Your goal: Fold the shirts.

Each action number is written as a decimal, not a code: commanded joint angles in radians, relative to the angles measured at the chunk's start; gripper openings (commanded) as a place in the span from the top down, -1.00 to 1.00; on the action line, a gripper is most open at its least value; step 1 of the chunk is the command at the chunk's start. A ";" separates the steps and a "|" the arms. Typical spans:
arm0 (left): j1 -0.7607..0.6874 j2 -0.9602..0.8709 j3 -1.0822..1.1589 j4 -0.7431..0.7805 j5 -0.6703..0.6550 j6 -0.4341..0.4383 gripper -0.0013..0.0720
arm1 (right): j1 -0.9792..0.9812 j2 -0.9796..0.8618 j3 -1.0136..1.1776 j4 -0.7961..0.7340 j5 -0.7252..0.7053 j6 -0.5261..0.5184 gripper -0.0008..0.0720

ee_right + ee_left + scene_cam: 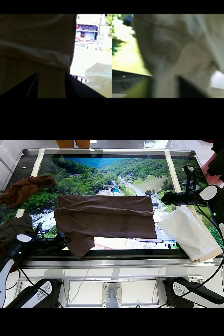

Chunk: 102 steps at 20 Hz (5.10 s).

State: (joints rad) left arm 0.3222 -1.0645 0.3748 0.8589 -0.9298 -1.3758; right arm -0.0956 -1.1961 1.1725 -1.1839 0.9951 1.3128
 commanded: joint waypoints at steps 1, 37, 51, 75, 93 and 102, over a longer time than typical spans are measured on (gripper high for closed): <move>0.000 -0.025 0.005 -0.079 -0.006 0.046 0.92 | 0.001 0.001 0.000 0.008 0.050 0.000 -0.09; 0.003 0.399 0.222 0.339 -0.346 -0.070 0.93 | -0.259 0.292 -0.654 0.372 0.059 0.041 0.89; -0.242 -0.040 0.647 0.275 0.028 0.045 0.94 | -0.022 0.052 -0.171 0.260 -0.173 0.053 0.90; -0.316 -0.509 0.826 0.513 0.199 -0.256 -0.36 | 0.036 -0.536 0.138 0.191 -0.180 0.049 0.65; -0.724 -0.545 0.922 0.301 0.367 -0.002 0.40 | -0.158 -0.608 0.238 0.296 0.092 0.018 -0.83; -0.755 -0.620 0.922 0.293 0.271 -0.080 0.94 | -0.105 -0.698 0.238 0.340 0.201 -0.055 -0.82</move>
State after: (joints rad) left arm -0.4255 -1.6672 1.2968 1.1564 -0.6189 -1.4338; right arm -0.2287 -1.8660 1.4120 -0.8352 1.1522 1.2846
